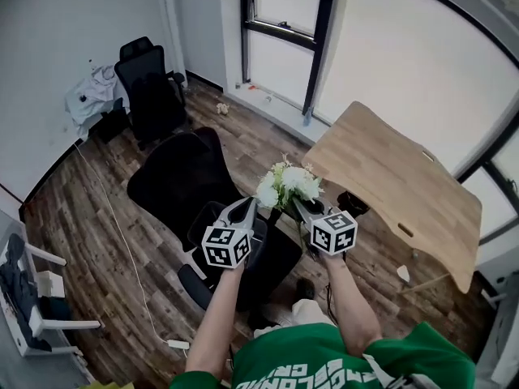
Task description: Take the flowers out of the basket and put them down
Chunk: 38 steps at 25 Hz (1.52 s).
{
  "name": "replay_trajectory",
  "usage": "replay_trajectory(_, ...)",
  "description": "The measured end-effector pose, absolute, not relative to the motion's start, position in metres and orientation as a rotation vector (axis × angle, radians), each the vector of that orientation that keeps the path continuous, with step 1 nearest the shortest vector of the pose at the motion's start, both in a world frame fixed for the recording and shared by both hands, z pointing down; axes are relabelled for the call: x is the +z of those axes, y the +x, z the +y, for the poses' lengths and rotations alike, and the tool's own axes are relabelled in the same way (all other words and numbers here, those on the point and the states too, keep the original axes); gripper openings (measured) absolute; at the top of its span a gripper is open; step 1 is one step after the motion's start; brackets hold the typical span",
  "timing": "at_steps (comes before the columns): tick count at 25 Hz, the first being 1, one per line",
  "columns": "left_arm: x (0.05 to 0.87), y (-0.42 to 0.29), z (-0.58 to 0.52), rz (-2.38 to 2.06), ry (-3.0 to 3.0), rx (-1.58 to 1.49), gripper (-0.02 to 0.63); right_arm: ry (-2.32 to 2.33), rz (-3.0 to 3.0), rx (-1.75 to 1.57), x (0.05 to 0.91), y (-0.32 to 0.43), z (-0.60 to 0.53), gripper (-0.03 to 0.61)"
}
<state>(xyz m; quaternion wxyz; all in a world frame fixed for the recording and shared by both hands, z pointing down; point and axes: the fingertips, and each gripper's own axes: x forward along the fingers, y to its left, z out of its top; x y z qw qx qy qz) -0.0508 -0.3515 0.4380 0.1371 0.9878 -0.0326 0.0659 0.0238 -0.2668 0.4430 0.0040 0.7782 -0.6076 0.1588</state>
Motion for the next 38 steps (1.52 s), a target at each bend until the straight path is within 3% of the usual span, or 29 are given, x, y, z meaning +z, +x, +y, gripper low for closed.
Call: replay_trajectory(38,0.448,0.221,0.090,0.597,2.859,0.333,0.015,2.962,-1.199,0.450,0.453,0.242,0.230,0.033)
